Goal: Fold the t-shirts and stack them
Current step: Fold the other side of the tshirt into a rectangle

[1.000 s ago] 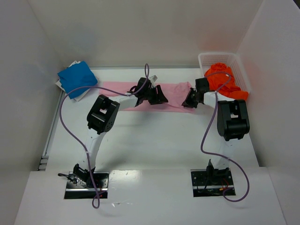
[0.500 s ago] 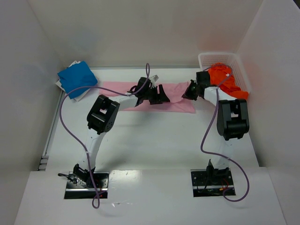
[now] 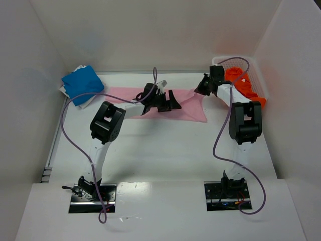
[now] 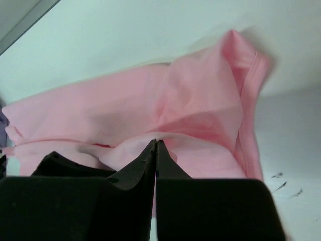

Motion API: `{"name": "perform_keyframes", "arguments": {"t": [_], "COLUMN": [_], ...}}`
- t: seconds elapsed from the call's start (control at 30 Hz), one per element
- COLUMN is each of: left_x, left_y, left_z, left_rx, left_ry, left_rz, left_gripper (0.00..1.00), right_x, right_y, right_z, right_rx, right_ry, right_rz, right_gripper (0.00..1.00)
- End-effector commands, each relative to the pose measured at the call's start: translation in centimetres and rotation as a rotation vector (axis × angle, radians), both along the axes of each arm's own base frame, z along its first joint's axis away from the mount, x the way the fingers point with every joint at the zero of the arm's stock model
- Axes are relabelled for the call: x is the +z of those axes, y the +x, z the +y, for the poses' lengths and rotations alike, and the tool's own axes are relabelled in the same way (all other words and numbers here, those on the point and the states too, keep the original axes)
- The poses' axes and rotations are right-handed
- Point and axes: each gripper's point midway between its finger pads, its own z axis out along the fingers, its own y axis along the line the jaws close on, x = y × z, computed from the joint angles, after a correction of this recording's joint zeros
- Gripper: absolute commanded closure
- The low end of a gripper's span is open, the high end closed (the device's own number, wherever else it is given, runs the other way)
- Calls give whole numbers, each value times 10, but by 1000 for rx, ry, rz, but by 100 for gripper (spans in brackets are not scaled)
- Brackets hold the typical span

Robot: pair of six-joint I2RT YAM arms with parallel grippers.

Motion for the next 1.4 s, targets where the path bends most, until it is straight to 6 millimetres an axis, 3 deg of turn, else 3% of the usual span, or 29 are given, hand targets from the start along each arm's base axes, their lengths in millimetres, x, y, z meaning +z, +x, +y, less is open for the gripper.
{"name": "perform_keyframes", "arguments": {"t": [0.0,0.07,0.17,0.2,0.33,0.37,0.43,0.5,0.57,0.6,0.63,0.67,0.7,0.77,0.8,0.9,1.0,1.03,1.1,1.13,1.2,1.23,1.3,1.37], "left_x": [-7,-7,-10,-10,0,3,7,22,24,25,32,27,31,27,27,24,21,29,20,31,31,47,57,75], "left_y": [-1,-1,-2,-2,-8,-9,-13,-17,-22,-26,-20,-24,-22,-24,-22,-20,-16,-14,-20,-23,-25,-21,-19,-15], "left_z": [19,19,22,22,14,13,10,0,-8,-13,-15,-19,-20,-25,-25,-16,3,7,19,21,32,36,44,56], "left_rx": [6,6,-4,-4,-69,-90,-128,-185,-218,-229,-226,-234,-238,-247,-235,-180,-84,-75,-35,-33,-5,7,30,55], "left_ry": [30,30,23,23,-20,-29,-47,-77,-91,-91,-88,-81,-79,-79,-78,-33,78,100,146,136,148,135,134,124], "left_rz": [-4,-4,9,9,-8,-24,-38,-70,-71,-71,-96,-77,-89,-86,-79,-81,-74,-101,-76,-97,-99,-125,-142,-163], "left_gripper": [1,1,1,1,1,1,1,1,1,1,1,1,1,1,1,1,1,1,1,1,1,1,1,1], "right_x": [9,-1,-3,5,5,8,13,22,39,38,50,53,44,49,34,14,-8,-14,-22,-26,-39,-39,-49,-46], "right_y": [20,25,36,40,52,53,56,60,59,54,47,44,35,22,10,-12,-31,-36,-45,-48,-60,-63,-73,-76], "right_z": [-3,-3,-4,-5,-13,-18,-25,-29,-31,-31,-26,-24,-21,-11,-6,18,37,41,51,50,53,52,53,47], "right_rx": [-23,-23,-30,-39,-51,-54,-71,-75,-68,-68,-52,-39,-36,-12,-3,56,102,111,134,134,143,143,142,122], "right_ry": [-19,-21,-26,-33,-46,-52,-58,-51,-36,-36,-10,1,21,44,43,39,29,27,26,25,21,21,7,-13], "right_rz": [-24,-4,-14,-26,-35,-39,-46,-62,-90,-81,-93,-105,-87,-92,-53,-12,41,55,61,73,109,110,136,128], "right_gripper": [98,98,94,94,80,74,72,64,61,59,58,58,58,57,57,58,64,64,65,68,70,71,71,72]}}
